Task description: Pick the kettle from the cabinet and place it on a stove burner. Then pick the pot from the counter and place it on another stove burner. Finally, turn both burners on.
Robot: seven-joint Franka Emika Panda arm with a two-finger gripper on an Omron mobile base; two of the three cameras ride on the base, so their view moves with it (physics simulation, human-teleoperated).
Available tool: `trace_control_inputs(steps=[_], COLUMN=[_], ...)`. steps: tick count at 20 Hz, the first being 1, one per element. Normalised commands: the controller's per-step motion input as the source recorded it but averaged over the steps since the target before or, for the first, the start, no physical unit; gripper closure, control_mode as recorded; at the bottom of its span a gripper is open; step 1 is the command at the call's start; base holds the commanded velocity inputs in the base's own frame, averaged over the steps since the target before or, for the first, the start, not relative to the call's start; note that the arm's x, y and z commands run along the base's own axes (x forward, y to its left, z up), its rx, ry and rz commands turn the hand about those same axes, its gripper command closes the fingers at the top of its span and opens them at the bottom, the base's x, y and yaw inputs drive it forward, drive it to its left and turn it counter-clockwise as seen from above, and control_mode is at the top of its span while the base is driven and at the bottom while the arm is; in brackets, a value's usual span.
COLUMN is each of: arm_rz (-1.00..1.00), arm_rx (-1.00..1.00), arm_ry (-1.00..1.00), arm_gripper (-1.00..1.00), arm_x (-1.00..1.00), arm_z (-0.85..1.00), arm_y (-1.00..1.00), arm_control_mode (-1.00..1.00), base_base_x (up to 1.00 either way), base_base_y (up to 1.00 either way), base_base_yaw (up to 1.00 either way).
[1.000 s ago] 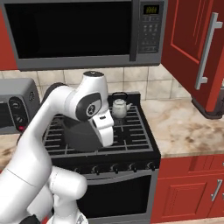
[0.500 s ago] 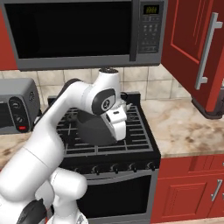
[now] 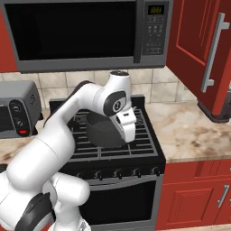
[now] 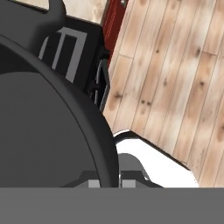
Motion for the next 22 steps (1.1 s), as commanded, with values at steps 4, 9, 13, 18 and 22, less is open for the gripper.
trace_control_inputs(steps=[4, 9, 13, 18, 22], arm_rz=[-0.01, -0.01, -0.01, 0.0, 0.0], arm_rx=[0.0, 0.0, 0.0, 0.0, 0.0], arm_ry=[0.0, -0.01, -0.02, -0.03, -0.02], arm_gripper=[1.0, 1.0, 1.0, 1.0, 1.0], arm_x=[0.17, 0.13, 0.16, 0.16, 0.12], arm_z=[-0.24, -0.18, -0.14, -0.13, -0.13], arm_y=[-0.04, -0.02, -0.05, -0.07, -0.1], arm_control_mode=[-1.0, -1.0, -1.0, -1.0, -1.0], base_base_x=[0.0, 0.0, 0.0, 0.0, 0.0], base_base_y=[0.0, 0.0, 0.0, 0.0, 0.0], base_base_yaw=[0.0, 0.0, 0.0, 0.0, 0.0])
